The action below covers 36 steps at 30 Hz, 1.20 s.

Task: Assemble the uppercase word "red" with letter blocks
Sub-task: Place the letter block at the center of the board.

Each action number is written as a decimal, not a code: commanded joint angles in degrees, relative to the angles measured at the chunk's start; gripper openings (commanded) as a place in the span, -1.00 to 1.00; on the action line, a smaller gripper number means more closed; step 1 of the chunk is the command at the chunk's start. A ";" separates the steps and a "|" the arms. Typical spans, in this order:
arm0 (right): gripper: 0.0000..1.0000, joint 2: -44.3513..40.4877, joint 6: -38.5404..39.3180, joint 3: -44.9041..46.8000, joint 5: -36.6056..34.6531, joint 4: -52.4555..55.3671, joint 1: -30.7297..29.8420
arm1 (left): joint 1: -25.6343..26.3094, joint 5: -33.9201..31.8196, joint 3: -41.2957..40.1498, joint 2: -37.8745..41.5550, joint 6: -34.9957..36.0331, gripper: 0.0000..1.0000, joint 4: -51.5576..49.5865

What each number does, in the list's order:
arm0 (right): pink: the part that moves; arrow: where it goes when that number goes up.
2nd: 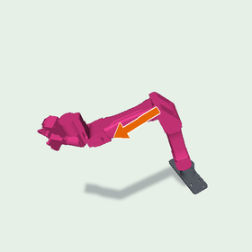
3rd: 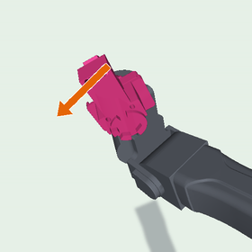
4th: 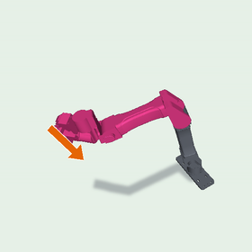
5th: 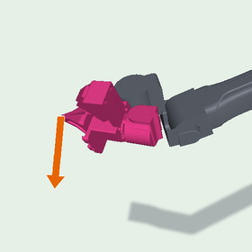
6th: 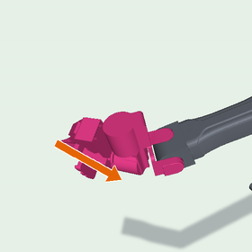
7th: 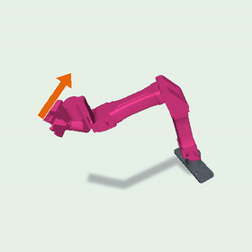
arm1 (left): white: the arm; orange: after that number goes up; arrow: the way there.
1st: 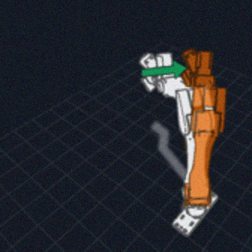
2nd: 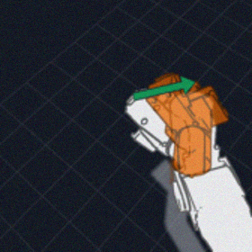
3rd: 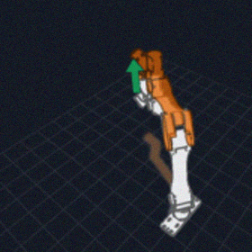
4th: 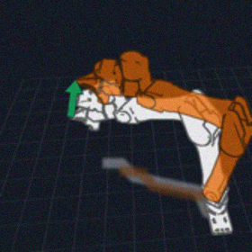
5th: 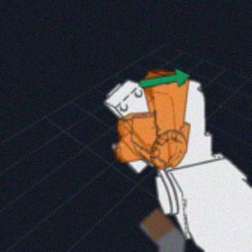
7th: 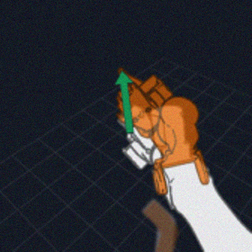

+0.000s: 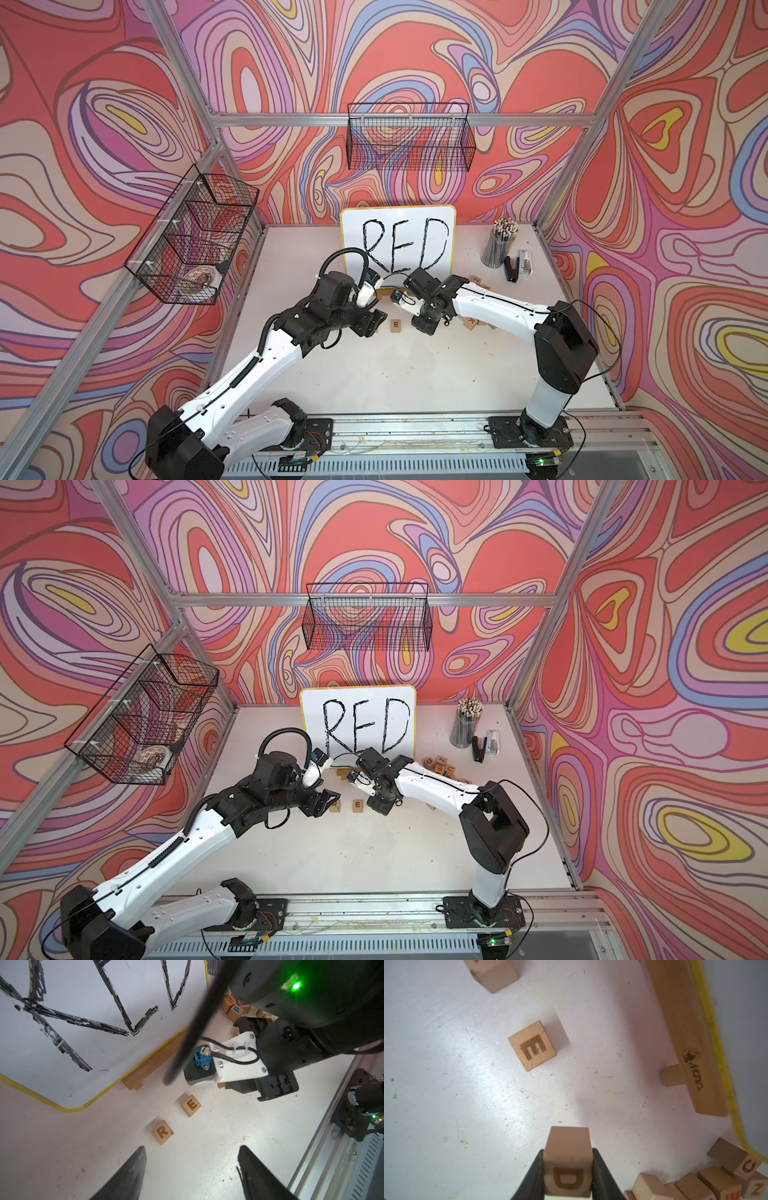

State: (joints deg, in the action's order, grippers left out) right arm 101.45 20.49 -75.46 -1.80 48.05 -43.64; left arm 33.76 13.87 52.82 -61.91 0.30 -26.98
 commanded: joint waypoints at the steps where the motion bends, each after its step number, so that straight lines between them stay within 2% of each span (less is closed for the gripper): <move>1: -0.68 -0.55 2.88 0.40 1.76 -0.15 -0.15 | 0.52 -0.25 -0.09 0.33 1.01 0.46 -0.90; 7: -0.67 -0.29 8.13 0.58 1.14 1.98 -0.13 | 0.52 -0.25 -0.20 0.40 0.98 0.46 -0.90; 19: -0.60 -0.24 17.26 0.07 5.37 2.49 2.23 | 0.52 -0.42 -0.21 0.63 0.96 0.46 -1.06; 23: -0.59 2.06 20.28 -0.28 6.37 2.31 2.70 | 0.52 -0.67 -0.21 0.59 1.11 0.46 -1.02; 36: -0.61 5.32 25.40 -1.54 9.83 0.75 4.91 | 0.52 -0.55 -0.32 -0.13 1.02 0.46 -1.01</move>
State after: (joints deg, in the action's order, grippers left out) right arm 105.36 43.90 -75.46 5.96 49.91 -39.27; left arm 33.76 13.45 52.82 -61.91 0.45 -27.00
